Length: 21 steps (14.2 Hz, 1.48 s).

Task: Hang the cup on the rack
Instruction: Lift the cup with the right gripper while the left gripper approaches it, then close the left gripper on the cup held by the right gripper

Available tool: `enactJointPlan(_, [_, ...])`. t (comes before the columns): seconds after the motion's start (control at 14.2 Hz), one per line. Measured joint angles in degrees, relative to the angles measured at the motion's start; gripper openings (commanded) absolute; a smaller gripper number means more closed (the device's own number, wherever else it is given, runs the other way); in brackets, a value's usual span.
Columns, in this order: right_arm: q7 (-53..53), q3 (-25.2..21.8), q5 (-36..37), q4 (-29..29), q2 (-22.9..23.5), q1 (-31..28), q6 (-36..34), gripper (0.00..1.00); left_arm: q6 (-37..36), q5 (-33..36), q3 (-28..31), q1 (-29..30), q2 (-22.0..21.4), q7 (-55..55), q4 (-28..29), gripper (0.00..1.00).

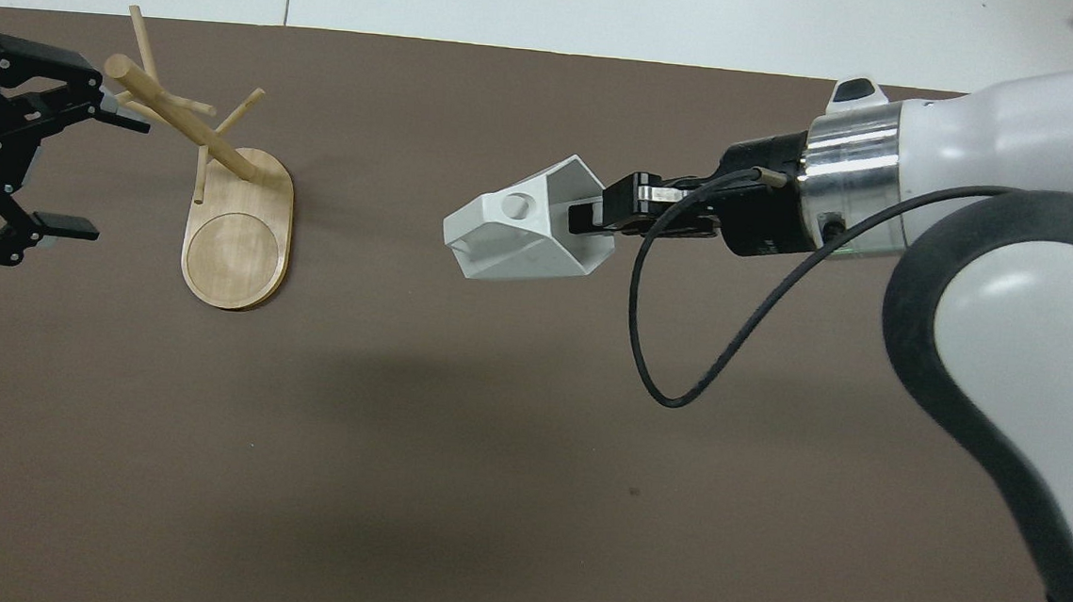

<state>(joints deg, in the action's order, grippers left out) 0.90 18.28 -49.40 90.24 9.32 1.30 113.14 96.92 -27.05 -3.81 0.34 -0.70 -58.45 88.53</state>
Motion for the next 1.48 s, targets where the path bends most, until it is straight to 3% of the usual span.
enactJointPlan(0.21, [-5.7,0.1,-0.1,0.8,1.0,6.7,10.0,0.0,3.2,-2.2,-1.8,0.0,2.6,-12.3,-0.3,1.0])
enactJointPlan(0.49, [-7.2,0.1,-3.4,1.1,1.8,8.9,13.1,0.0,5.3,-6.5,-3.3,0.0,5.0,-25.2,-1.3,1.0])
enactJointPlan(0.84, [-10.6,0.1,-3.5,1.3,3.4,13.9,22.1,0.0,5.1,-9.4,-4.8,-0.2,5.0,-35.0,-1.2,1.0])
enactJointPlan(1.48, [-11.0,0.1,-3.5,1.4,4.0,14.8,23.4,0.0,3.6,-9.5,-5.6,-1.7,2.7,-39.4,4.5,1.0])
